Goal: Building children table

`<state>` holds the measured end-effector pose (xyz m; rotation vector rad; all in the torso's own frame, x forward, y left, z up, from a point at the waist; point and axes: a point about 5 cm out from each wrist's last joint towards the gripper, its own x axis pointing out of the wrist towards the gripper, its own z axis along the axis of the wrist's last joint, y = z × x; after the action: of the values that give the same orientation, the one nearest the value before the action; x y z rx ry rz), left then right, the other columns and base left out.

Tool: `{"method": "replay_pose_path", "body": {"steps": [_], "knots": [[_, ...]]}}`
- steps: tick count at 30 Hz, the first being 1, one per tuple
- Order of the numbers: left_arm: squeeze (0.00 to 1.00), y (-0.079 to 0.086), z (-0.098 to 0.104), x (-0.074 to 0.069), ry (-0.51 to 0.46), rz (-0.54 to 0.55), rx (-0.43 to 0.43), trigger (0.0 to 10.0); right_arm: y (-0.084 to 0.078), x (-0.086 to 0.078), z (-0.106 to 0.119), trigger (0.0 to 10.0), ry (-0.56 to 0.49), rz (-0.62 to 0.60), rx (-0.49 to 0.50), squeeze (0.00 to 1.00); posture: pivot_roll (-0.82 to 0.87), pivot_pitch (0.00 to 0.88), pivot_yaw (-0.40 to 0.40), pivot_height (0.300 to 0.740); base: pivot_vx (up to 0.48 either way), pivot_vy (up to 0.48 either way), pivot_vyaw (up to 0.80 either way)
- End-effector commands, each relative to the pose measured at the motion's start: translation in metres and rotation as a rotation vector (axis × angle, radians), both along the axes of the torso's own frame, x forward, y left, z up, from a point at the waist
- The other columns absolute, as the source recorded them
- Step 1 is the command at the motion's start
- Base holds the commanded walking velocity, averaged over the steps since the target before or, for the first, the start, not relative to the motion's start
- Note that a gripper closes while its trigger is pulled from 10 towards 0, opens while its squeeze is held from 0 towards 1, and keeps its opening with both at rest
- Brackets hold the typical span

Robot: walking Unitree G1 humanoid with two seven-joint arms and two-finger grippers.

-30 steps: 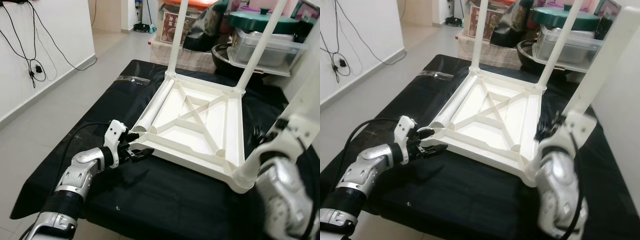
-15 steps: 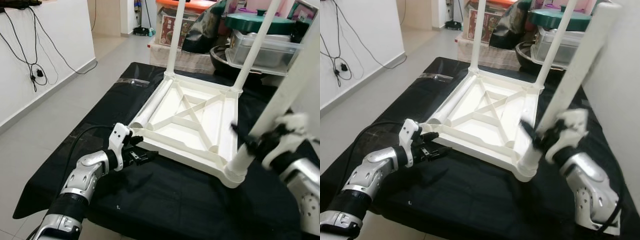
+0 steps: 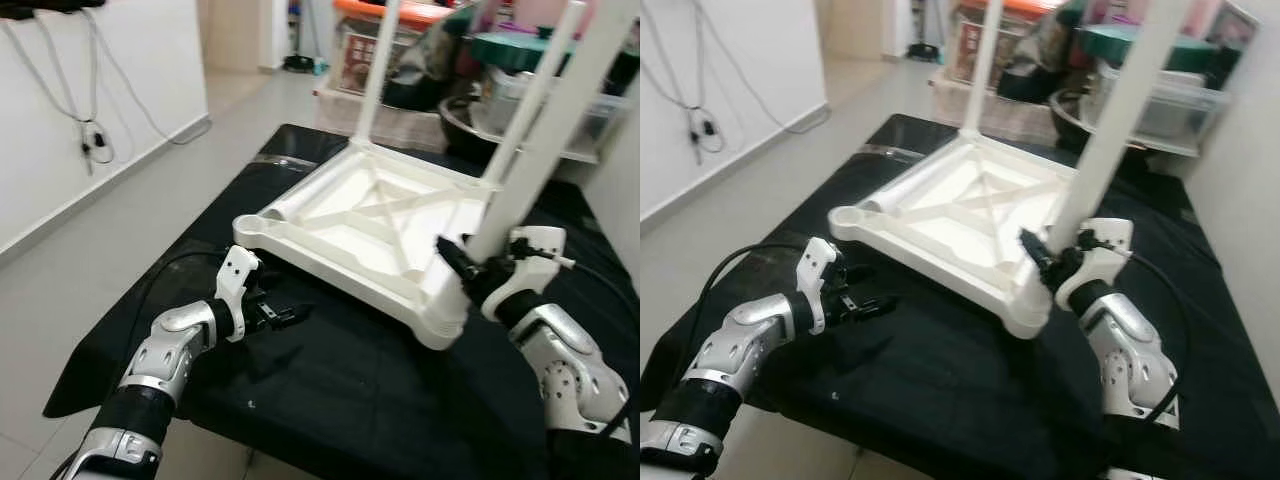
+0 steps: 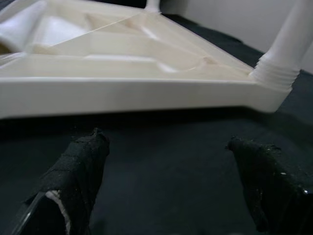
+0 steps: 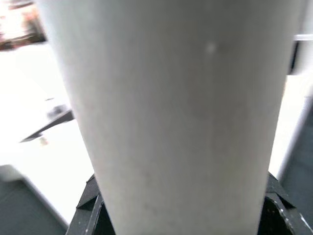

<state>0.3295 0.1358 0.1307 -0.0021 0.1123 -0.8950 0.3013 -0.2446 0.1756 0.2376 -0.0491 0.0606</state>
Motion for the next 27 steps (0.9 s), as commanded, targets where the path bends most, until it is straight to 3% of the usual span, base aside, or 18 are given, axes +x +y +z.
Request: {"method": "replay_pose_path", "body": {"steps": [1,4,5,6,10,16,17,18,21,22,24,25,27], "knots": [[0.0,-0.004,-0.001,-0.003,0.002,-0.023,0.008,10.0,-0.02,-0.016,-0.012,0.0,0.063,-0.265,0.064,0.0,0.12,0.0,-0.122,0.74,0.0,0.0,0.0],[0.0,-0.007,-0.003,-0.003,0.01,-0.036,0.012,10.0,-0.013,-0.071,-0.038,0.0,0.251,-0.61,-0.086,0.0,0.09,0.0,-0.099,0.74,0.0,0.0,0.0],[0.0,-0.007,-0.003,-0.003,0.01,-0.036,0.012,10.0,-0.013,-0.071,-0.038,0.0,0.251,-0.61,-0.086,0.0,0.09,0.0,-0.099,0.74,0.0,0.0,0.0],[0.0,-0.008,-0.003,-0.002,0.01,-0.04,0.014,10.0,-0.009,-0.084,-0.041,0.0,0.294,-0.666,-0.117,0.0,0.09,0.0,-0.099,0.74,0.0,0.0,0.0],[0.0,-0.009,-0.003,-0.001,0.009,-0.043,0.015,10.0,-0.001,-0.103,-0.044,0.0,0.349,-0.742,-0.141,0.0,0.08,0.0,-0.097,0.74,0.0,0.0,0.0],[0.0,-0.009,-0.002,0.001,0.009,-0.043,0.015,10.0,0.001,-0.113,-0.045,0.0,0.377,-0.8,-0.113,0.0,0.07,0.0,-0.086,0.74,0.0,0.0,0.0],[0.0,-0.01,-0.002,0.0,0.01,-0.046,0.015,10.0,0.004,-0.111,-0.044,10.0,0.38,-0.796,-0.075,0.0,0.07,0.0,-0.085,0.74,0.0,0.0,0.0],[0.0,-0.011,-0.002,0.0,0.009,-0.05,0.015,10.0,0.008,-0.103,-0.037,10.0,0.329,-0.757,-0.061,1.0,0.07,0.0,-0.084,0.74,0.0,0.0,0.0],[0.0,-0.012,-0.001,0.001,0.006,-0.052,0.016,10.0,0.014,-0.09,-0.023,10.0,0.246,-0.658,-0.021,1.0,0.08,0.0,-0.088,0.74,0.0,0.0,0.0],[0.0,-0.011,0.0,0.002,0.004,-0.05,0.015,10.0,0.015,-0.08,-0.014,10.0,0.2,-0.515,-0.048,0.0,0.08,0.0,-0.088,0.74,0.0,0.0,0.0],[0.0,-0.011,0.0,0.002,0.004,-0.05,0.015,10.0,0.015,-0.08,-0.014,10.0,0.2,-0.515,-0.048,0.0,0.08,0.0,-0.088,0.74,0.0,0.0,0.0],[0.0,-0.011,0.0,0.002,0.002,-0.049,0.015,10.0,0.016,-0.074,-0.009,10.0,0.178,-0.418,-0.07,0.0,0.08,0.0,-0.088,0.74,0.0,0.0,0.0],[0.0,-0.012,-0.001,0.002,0.0,-0.045,0.013,10.0,0.01,-0.075,0.012,10.0,0.038,-0.088,-0.094,0.0,0.08,0.0,-0.097,0.74,0.0,0.0,0.0]]}}
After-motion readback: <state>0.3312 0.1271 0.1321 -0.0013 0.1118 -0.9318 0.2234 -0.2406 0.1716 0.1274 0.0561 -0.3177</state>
